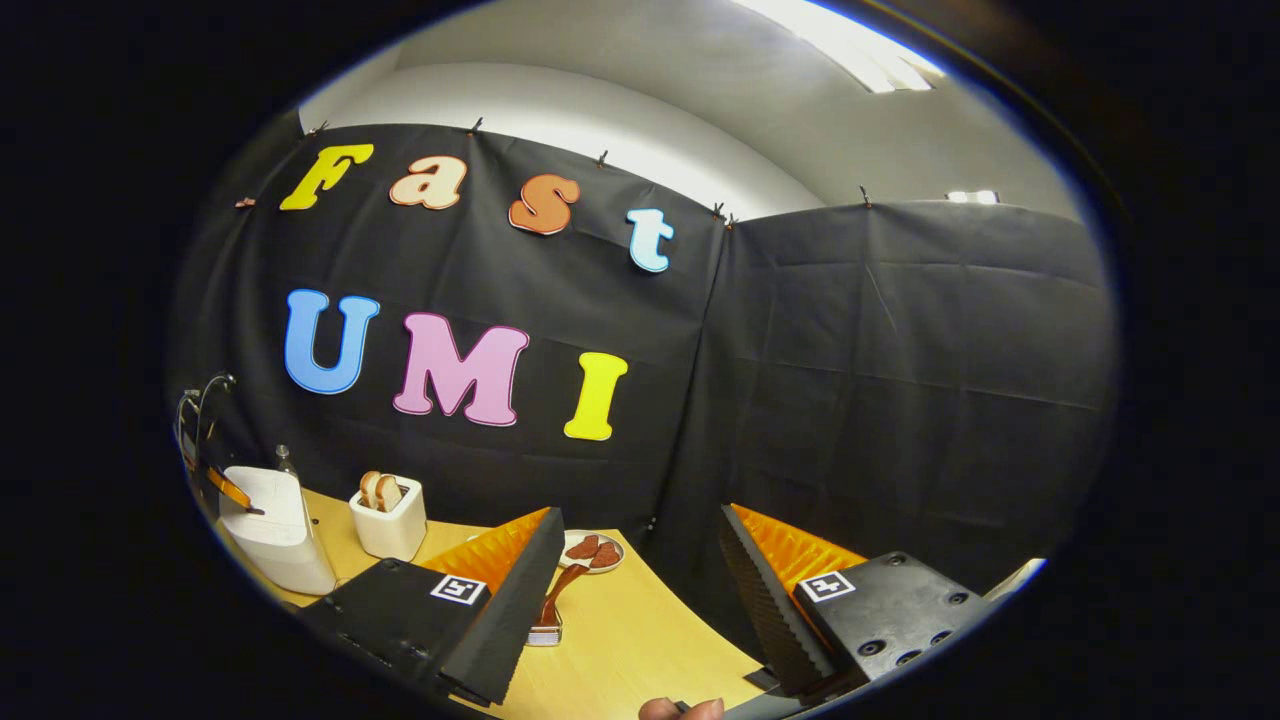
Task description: Close the left gripper, press the button to open the rice cooker; take a wooden spoon from the chopstick holder with the right hand, scoop a spoonful of rice and pour it into the rice cooker, then put the wooden spoon back into the chopstick holder.
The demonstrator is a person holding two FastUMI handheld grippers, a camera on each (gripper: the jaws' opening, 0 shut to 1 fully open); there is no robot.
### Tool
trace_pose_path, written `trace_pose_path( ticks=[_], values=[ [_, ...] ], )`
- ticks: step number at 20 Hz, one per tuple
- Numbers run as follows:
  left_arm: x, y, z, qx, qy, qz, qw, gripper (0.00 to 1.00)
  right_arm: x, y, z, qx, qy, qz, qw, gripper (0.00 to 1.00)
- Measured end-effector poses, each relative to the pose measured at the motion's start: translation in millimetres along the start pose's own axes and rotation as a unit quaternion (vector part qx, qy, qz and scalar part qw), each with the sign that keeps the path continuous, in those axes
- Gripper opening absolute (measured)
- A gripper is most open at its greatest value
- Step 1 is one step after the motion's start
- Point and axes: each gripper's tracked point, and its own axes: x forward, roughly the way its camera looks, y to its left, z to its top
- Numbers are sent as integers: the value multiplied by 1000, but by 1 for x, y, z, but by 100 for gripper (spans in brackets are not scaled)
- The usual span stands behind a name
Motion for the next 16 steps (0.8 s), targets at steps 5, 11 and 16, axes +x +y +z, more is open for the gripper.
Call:
trace_pose_path(
  ticks=[5, 11, 16],
  values=[
    [3, -1, -10, 13, 33, 0, 999, 6, 3, 1, -2, -1, 3, -1, 1000, 97],
    [-6, -2, 11, 26, -1, 19, 999, 6, 1, 0, -3, -7, -1, -2, 1000, 97],
    [-61, 24, 79, 28, -143, 111, 983, 6, -2, -1, 0, 0, -6, 6, 1000, 97]
  ],
)
